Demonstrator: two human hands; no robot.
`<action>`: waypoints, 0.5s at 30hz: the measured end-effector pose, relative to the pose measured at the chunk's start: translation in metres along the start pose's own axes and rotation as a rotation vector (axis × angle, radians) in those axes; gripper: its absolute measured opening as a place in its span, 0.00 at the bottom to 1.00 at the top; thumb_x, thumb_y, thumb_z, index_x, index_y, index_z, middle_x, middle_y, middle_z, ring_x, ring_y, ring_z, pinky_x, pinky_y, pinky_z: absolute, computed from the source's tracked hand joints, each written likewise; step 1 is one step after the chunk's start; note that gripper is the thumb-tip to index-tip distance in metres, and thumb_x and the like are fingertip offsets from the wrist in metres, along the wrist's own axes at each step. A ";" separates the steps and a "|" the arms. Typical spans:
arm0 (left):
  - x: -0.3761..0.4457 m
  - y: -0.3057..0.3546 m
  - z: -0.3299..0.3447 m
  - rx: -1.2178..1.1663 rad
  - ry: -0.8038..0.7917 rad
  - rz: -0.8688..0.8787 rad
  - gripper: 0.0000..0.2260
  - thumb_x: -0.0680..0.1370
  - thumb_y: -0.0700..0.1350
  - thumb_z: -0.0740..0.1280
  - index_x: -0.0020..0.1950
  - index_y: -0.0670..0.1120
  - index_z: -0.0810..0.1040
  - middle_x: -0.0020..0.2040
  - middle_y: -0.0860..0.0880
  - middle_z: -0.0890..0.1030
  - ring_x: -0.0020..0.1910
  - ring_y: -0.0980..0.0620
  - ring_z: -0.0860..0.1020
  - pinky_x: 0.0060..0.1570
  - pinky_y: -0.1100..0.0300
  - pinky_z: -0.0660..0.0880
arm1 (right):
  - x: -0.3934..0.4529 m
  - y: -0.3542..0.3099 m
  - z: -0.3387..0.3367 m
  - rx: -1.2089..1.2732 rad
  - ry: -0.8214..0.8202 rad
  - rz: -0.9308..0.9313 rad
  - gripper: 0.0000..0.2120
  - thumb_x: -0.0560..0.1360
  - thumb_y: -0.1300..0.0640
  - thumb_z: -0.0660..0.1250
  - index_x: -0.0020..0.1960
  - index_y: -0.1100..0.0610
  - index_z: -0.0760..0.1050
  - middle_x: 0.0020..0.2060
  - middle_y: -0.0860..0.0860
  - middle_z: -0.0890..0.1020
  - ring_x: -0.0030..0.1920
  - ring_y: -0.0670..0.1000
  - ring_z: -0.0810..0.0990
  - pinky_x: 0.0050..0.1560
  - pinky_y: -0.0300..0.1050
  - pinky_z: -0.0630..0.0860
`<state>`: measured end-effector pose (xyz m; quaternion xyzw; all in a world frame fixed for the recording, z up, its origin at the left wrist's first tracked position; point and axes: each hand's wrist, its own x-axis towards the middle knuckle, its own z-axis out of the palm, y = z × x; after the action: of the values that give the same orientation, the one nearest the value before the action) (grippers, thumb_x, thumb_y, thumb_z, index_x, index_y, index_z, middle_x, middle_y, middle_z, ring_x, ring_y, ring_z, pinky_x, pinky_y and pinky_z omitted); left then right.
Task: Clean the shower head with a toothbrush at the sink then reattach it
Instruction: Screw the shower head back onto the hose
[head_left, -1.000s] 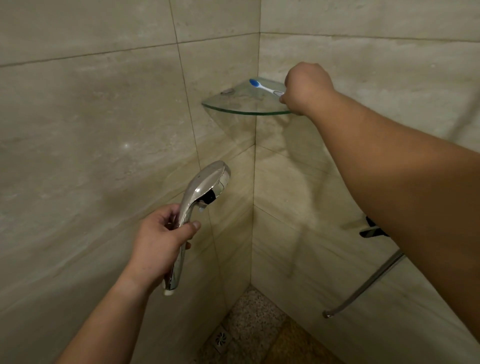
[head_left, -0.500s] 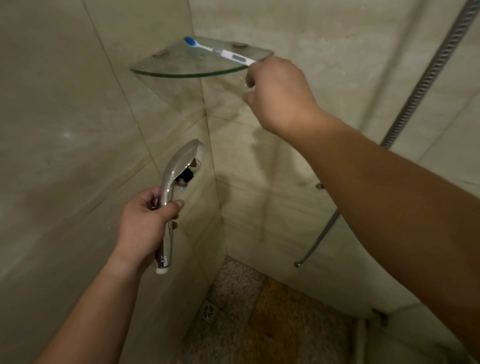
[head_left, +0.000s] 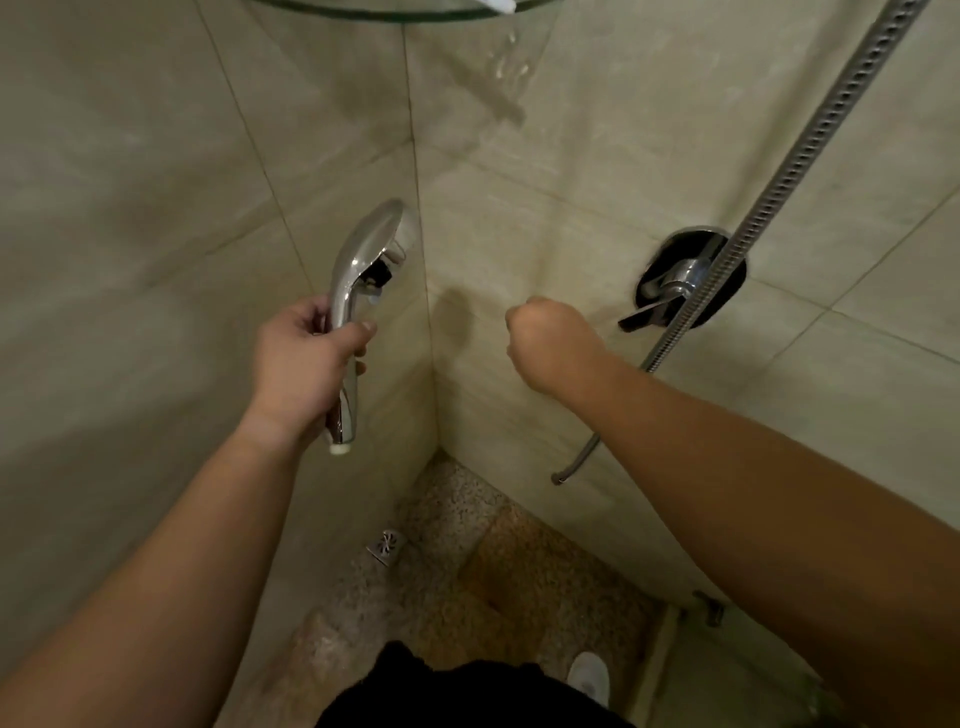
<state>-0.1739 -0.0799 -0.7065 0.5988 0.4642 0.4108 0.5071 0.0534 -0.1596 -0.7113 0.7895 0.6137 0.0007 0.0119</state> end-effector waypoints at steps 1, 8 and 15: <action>-0.004 0.002 0.005 -0.008 0.012 0.002 0.06 0.76 0.36 0.73 0.44 0.46 0.80 0.34 0.48 0.76 0.30 0.54 0.75 0.32 0.61 0.76 | -0.004 0.000 0.007 -0.015 -0.051 -0.027 0.04 0.75 0.67 0.63 0.45 0.60 0.76 0.41 0.57 0.73 0.45 0.60 0.78 0.40 0.45 0.67; -0.019 0.004 0.027 -0.061 0.121 -0.004 0.09 0.76 0.36 0.73 0.42 0.48 0.78 0.33 0.51 0.75 0.30 0.57 0.76 0.31 0.62 0.76 | -0.027 -0.005 0.051 -0.124 -0.382 -0.121 0.11 0.74 0.66 0.62 0.34 0.59 0.67 0.38 0.54 0.72 0.44 0.58 0.78 0.42 0.46 0.72; 0.002 -0.011 0.022 -0.074 0.089 -0.026 0.06 0.74 0.38 0.73 0.43 0.47 0.79 0.35 0.49 0.77 0.32 0.54 0.76 0.33 0.59 0.76 | -0.031 -0.003 0.114 -0.130 -0.471 0.015 0.15 0.77 0.63 0.57 0.32 0.55 0.65 0.34 0.50 0.71 0.35 0.50 0.72 0.43 0.46 0.69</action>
<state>-0.1537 -0.0828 -0.7208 0.5547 0.4784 0.4474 0.5132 0.0444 -0.1910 -0.8244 0.7698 0.5869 -0.1436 0.2056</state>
